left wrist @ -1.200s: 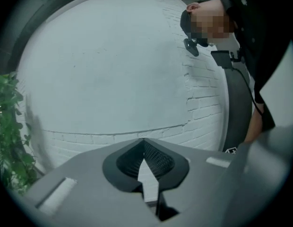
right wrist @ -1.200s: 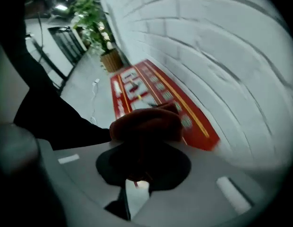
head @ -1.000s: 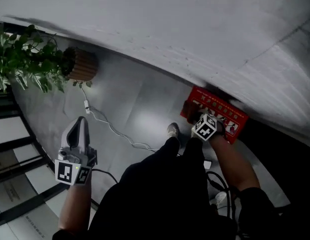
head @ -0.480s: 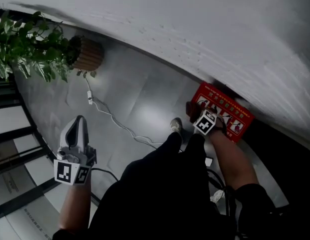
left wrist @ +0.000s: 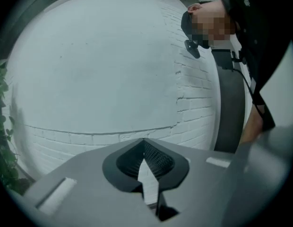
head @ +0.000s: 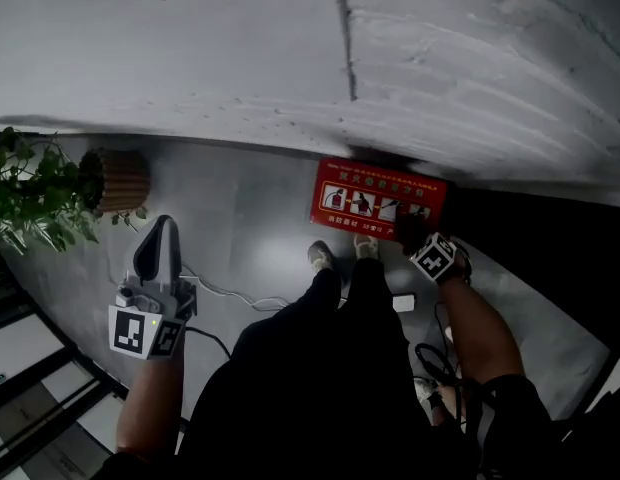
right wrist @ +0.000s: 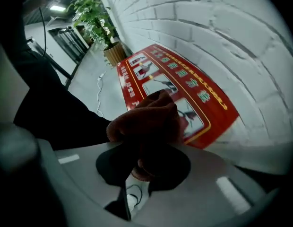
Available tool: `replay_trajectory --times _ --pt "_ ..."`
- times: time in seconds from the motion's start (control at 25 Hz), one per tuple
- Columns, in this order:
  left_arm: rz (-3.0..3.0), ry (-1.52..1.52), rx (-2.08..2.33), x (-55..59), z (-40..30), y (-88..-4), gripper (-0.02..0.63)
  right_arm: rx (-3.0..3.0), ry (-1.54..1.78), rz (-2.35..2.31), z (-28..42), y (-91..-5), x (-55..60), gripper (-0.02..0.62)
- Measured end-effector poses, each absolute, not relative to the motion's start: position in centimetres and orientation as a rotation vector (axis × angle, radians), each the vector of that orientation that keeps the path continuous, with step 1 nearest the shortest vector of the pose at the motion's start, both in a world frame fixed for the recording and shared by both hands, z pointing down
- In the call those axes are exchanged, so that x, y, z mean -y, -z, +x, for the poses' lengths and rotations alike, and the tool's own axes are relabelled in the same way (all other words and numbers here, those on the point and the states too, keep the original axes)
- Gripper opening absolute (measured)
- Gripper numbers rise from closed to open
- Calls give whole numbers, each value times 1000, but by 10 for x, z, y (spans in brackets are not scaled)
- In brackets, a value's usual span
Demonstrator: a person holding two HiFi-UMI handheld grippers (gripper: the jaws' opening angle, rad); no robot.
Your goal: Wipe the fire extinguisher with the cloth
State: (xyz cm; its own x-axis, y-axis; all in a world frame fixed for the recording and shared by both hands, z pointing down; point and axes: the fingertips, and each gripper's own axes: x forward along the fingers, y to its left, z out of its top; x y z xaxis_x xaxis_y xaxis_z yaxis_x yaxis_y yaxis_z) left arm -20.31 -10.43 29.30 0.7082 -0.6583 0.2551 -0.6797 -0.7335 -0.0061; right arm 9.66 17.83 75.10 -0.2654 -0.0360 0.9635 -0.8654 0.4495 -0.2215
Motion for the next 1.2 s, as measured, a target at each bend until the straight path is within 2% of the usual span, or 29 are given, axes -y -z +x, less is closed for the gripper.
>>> replay_trajectory --times 0.16,0.36,0.52,0.68,0.92,1.08,1.2 --pt "2902 -403 994 104 -176 -295 0 1559 -1073 867 130 -758 -216 61" --pt "2878 -379 1040 110 -184 -287 0 1264 -1267 894 183 -757 -292 63" --pt "2789 -367 1170 111 -214 -286 0 1470 -1115 1050 180 -733 -225 63" --pt "2721 -354 1288 104 -250 -284 0 1702 -856 1051 139 -697 -111 63" --pt "2637 -404 1495 85 -308 -279 0 1958 -646 875 26 -681 40 63" --pt "2594 -556 1612 59 -341 -278 0 2014 -584 719 -44 -701 83 64" --pt "2538 -612 1685 39 -360 -271 0 1951 -588 621 -65 -734 86 66"
